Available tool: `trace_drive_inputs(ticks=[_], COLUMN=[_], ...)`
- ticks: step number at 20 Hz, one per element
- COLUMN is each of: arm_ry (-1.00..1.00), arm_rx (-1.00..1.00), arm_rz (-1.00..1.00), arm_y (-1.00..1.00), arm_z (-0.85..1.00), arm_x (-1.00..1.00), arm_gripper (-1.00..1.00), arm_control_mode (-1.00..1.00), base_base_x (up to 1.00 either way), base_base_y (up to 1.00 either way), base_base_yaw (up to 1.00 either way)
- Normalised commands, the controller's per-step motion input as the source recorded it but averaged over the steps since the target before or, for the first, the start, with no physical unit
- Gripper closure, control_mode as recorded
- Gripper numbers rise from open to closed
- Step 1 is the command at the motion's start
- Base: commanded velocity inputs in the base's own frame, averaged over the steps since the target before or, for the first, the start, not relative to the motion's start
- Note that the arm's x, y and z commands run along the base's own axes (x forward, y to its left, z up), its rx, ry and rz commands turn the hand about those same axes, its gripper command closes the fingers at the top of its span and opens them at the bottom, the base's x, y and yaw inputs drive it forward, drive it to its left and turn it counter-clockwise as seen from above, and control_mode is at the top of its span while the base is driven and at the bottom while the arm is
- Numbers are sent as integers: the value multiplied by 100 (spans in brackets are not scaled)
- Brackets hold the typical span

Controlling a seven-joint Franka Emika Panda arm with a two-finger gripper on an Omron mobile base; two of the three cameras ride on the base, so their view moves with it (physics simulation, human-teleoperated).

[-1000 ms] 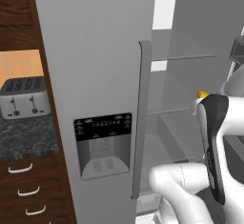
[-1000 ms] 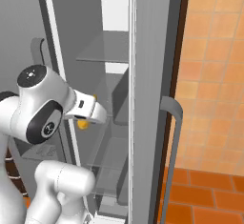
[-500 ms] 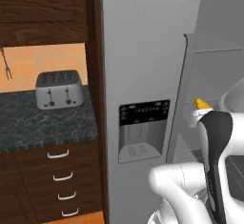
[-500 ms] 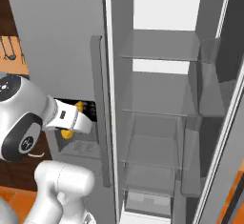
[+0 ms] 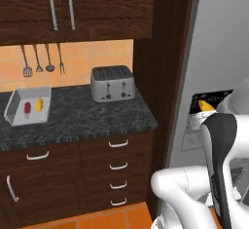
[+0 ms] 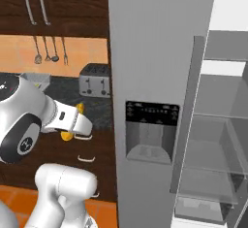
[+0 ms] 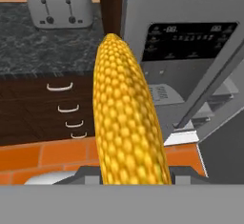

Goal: Place one corn and one steak in each tupperware on the nearby counter, to pack two identical lunches.

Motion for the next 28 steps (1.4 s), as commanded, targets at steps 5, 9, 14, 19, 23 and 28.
trace_drive_inputs(ticks=[5, 9, 14, 19, 23, 28], arm_ry=[0, 0, 0, 0, 0, 0], arm_rx=[0, 0, 0, 0, 0, 0], arm_rz=[0, 0, 0, 0, 0, 0], arm_y=[0, 0, 0, 0, 0, 0], arm_z=[0, 0, 0, 0, 0, 0], arm_x=[0, 0, 0, 0, 0, 0], arm_gripper=[100, 100, 100, 100, 100, 100], arm_control_mode=[100, 100, 100, 100, 100, 100], base_base_x=[-6, 0, 0, 2, 19, 39], base_base_y=[100, 100, 100, 100, 100, 100], base_base_yaw=[0, 0, 3, 4, 7, 4])
